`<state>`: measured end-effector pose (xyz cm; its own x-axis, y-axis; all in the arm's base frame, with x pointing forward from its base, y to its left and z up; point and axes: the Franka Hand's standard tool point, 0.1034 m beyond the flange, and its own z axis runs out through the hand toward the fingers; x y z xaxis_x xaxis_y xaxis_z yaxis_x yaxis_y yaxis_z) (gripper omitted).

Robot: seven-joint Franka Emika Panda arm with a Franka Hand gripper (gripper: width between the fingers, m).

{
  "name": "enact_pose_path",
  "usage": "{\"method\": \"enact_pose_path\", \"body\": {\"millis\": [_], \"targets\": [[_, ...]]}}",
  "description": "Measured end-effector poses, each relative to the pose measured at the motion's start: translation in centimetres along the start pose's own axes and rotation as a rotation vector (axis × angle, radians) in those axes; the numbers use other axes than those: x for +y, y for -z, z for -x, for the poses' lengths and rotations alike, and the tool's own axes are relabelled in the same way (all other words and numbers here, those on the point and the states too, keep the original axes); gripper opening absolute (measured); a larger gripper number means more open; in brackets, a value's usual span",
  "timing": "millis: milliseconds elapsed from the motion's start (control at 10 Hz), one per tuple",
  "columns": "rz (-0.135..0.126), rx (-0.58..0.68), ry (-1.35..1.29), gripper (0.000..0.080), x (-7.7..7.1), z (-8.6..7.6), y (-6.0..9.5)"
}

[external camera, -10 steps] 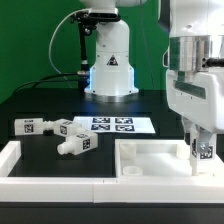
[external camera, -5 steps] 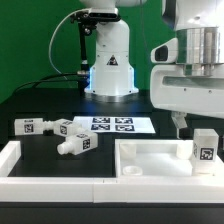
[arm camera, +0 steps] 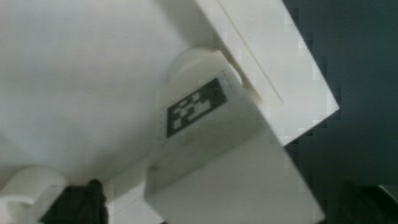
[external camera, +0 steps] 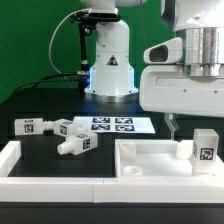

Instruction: Assemble one leg

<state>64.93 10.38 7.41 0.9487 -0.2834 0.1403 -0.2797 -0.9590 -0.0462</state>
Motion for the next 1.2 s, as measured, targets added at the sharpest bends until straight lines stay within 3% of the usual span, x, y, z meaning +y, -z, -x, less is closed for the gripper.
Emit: {"method": "enact_pose_path", "body": {"millis": [300,400,500,600,700,800,1000,1200], "targets": [[-0.002,-0.008,0.031,0.0649,-0.04,0.12,-0.33],[-0.002,-0.009,0.029,0.0502,-0.03,0.13,-0.35],[-0.002,-0.009,-0.027,0.0502,-0.03,0.13,-0.35],[-0.002,-0.009,-0.109,0.0352,-0.04,0.14,-0.36],[-0.001,-0.010,-0.180,0.0284,0.00,0.15,-0.38],[0.000,-0.010,-0.249,0.0284,0.06,0.15,-0.41],[0.054,0.023,-0.486,0.0284,0.00,0.26,-0.47],[0.054,0.014,-0.760,0.0284,0.54,0.31,-0.50]]}}
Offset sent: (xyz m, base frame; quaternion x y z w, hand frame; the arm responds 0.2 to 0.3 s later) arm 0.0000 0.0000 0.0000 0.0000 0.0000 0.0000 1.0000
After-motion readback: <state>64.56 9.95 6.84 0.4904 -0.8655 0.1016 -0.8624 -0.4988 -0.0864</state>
